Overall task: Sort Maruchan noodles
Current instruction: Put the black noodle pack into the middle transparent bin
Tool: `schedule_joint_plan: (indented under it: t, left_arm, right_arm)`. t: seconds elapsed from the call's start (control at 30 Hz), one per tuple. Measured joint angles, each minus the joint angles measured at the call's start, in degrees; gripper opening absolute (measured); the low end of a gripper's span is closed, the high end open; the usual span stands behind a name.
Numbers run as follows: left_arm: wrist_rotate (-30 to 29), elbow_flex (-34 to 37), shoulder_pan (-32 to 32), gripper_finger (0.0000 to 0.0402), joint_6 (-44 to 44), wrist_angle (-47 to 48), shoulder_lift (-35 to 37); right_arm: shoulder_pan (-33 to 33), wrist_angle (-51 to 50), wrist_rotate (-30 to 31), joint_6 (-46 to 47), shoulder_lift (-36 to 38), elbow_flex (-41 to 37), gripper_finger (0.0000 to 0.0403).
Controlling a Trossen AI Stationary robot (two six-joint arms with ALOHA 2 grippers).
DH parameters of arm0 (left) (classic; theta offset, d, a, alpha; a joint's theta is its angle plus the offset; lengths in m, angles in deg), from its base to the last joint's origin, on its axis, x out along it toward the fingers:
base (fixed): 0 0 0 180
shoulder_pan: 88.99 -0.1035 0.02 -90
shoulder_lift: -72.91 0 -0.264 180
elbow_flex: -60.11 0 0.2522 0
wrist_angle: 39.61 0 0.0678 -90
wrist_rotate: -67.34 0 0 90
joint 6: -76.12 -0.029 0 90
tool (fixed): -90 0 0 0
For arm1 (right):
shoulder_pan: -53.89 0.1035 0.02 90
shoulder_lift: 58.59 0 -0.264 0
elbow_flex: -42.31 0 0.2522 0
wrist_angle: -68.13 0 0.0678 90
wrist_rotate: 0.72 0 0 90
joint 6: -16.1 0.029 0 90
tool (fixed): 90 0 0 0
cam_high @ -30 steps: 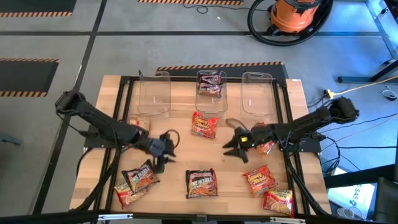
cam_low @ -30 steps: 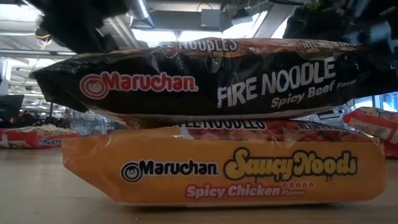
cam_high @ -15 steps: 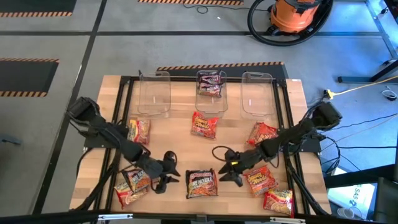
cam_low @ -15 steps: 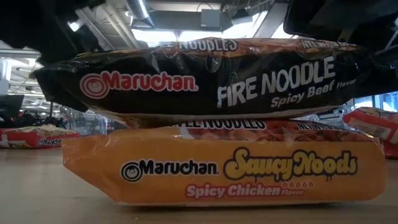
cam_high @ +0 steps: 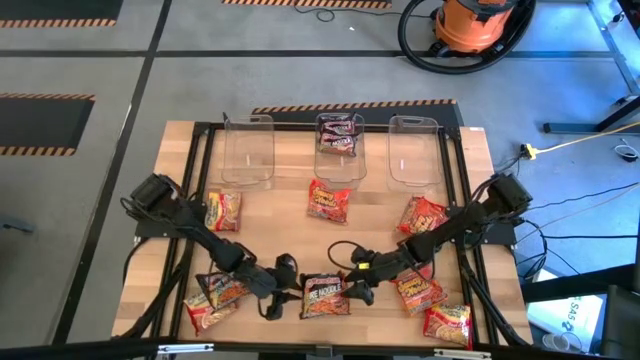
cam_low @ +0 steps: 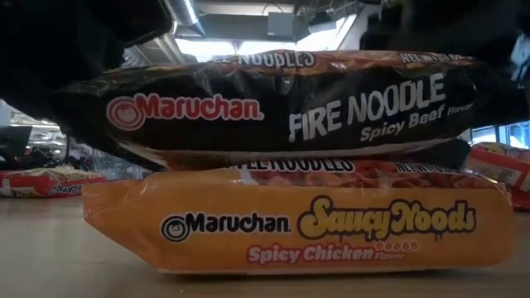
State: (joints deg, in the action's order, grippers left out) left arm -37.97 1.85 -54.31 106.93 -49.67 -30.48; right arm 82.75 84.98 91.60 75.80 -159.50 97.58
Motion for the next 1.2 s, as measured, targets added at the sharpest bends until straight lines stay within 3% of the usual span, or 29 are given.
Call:
schedule_joint_plan:
  t: [0.27,0.6,1.2]
  left_arm:
    - [-0.48,-4.37,-1.55,0.0110,-2.83,0.04,-2.49]
    - [-3.94,-5.11,-4.29,0.0110,-2.91,-0.64,-2.19]
    - [-4.69,-5.11,-5.54,0.0110,-4.46,-0.92,-2.16]
  right_arm:
    - [0.02,-0.76,-2.24,-1.82,-0.30,4.11,0.0289]
    - [0.00,-0.46,2.57,-2.40,-0.30,4.25,0.0252]
    - [-0.02,-0.06,-1.92,-4.73,-2.99,4.25,0.0131]
